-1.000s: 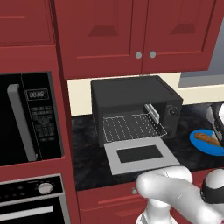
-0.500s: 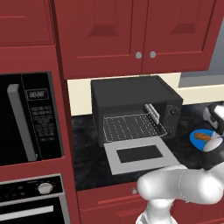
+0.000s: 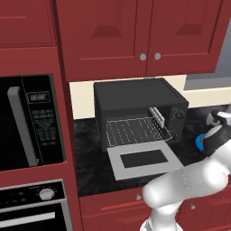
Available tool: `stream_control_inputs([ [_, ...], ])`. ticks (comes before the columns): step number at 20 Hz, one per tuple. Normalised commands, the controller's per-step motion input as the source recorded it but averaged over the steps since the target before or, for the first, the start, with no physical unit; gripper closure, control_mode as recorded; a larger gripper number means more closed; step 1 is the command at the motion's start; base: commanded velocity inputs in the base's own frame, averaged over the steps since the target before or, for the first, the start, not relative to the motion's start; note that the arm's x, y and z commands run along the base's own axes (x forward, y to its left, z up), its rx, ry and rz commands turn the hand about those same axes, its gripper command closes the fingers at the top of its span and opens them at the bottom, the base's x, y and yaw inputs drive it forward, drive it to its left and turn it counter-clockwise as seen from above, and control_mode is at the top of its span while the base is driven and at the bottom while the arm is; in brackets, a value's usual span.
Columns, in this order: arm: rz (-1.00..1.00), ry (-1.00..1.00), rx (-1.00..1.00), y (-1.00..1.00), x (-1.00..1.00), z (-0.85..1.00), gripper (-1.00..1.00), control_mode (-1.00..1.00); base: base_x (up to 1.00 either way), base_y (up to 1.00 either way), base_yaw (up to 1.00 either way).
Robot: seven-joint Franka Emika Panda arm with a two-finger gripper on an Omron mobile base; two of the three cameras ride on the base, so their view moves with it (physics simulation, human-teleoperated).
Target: Pull the toaster oven rack outwards. Pick up the baguette from the plate and place it on the toaster oven rack. Close the toaster oven door fully and set the temperature to the lowest setting.
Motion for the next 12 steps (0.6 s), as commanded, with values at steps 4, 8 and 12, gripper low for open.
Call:
stream_control_inputs([
  [4, 0.01, 0.03, 0.0, -0.12, 0.31, -0.32, -1.0, -1.0, 0.0, 0.0, 0.0],
  [8, 0.0, 0.06, 0.01, -0.08, 0.16, -0.28, -1.0, -1.0, 0.0, 0.0, 0.0],
  [12, 0.0, 0.07, 0.02, -0.06, 0.06, -0.25, -1.0, -1.0, 0.0, 0.0, 0.0],
])
